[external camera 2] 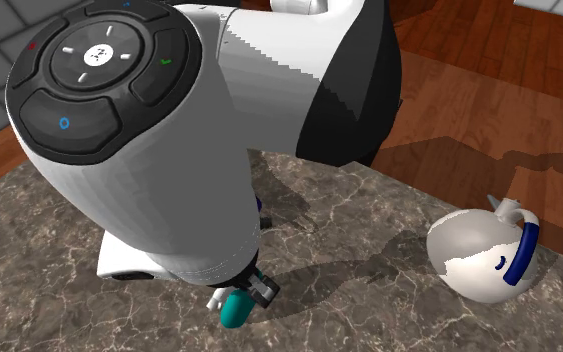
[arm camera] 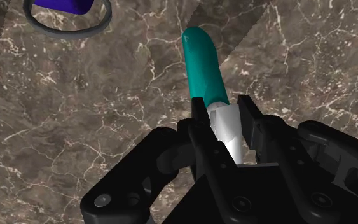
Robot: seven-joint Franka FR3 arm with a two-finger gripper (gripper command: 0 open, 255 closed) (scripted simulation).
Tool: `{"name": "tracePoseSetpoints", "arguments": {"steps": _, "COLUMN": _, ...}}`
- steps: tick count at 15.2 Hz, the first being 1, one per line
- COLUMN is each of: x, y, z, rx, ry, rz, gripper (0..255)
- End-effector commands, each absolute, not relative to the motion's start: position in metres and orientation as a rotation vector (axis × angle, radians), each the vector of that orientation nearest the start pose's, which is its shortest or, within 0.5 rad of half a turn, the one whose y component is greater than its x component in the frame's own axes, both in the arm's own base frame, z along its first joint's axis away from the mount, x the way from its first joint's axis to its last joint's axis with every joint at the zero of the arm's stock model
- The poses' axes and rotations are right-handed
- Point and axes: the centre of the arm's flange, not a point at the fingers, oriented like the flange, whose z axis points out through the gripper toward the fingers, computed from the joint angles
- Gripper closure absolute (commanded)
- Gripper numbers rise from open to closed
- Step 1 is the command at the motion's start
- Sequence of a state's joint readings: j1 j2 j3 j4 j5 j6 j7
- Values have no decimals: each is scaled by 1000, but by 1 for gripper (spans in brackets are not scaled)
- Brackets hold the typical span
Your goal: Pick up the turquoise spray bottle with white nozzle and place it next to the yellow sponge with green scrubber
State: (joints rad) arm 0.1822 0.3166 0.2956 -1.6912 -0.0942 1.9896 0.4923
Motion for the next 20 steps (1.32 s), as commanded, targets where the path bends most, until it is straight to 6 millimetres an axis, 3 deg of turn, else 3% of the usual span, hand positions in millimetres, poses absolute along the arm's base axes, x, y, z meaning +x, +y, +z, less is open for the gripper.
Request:
{"name": "tracePoseSetpoints", "arguments": {"steps": 1, "x": 583, "y": 276, "z": 424, "rx": -3139, "ry": -16, "rz": 9, "gripper": 255}}
{"name": "tracePoseSetpoints", "arguments": {"steps": 18, "x": 583, "y": 276, "z": 513, "rx": -3139, "ry": -16, "rz": 9, "gripper": 255}}
{"name": "tracePoseSetpoints", "arguments": {"steps": 20, "x": 575, "y": 252, "z": 520, "rx": -3139, "ry": -16, "rz": 9, "gripper": 255}}
